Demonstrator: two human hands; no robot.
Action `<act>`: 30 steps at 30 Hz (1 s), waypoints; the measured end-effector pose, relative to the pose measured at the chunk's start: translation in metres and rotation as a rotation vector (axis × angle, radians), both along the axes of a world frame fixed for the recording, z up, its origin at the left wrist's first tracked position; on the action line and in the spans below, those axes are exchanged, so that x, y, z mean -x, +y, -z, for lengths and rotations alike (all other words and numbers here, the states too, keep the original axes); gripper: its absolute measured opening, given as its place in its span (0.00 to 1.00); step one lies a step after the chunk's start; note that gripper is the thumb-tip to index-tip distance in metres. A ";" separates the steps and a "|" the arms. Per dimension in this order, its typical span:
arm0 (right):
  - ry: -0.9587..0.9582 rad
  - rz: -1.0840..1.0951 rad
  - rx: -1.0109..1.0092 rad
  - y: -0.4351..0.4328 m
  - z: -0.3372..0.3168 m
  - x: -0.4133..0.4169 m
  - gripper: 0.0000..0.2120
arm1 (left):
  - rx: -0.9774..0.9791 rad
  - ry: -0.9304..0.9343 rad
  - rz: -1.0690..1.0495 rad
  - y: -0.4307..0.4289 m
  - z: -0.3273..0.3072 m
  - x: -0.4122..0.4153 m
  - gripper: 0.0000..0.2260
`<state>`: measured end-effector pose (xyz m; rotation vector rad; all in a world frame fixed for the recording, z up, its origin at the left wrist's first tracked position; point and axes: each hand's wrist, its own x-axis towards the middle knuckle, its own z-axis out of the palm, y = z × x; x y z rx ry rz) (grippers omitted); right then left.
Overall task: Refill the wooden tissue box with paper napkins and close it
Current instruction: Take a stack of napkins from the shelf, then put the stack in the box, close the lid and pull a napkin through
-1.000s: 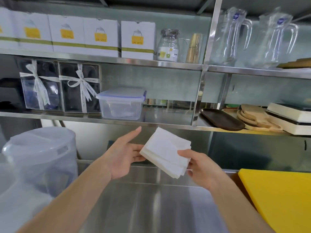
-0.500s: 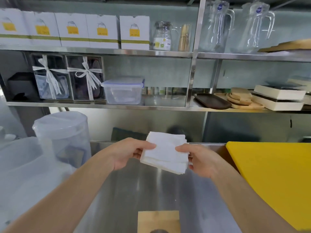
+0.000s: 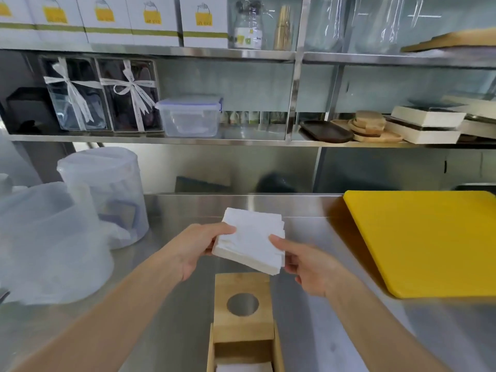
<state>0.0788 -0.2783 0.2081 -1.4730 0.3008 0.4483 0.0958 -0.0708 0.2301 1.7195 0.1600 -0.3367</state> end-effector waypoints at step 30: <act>-0.132 0.050 0.767 0.042 0.104 0.100 0.15 | -0.386 0.101 -0.127 0.002 0.113 0.128 0.27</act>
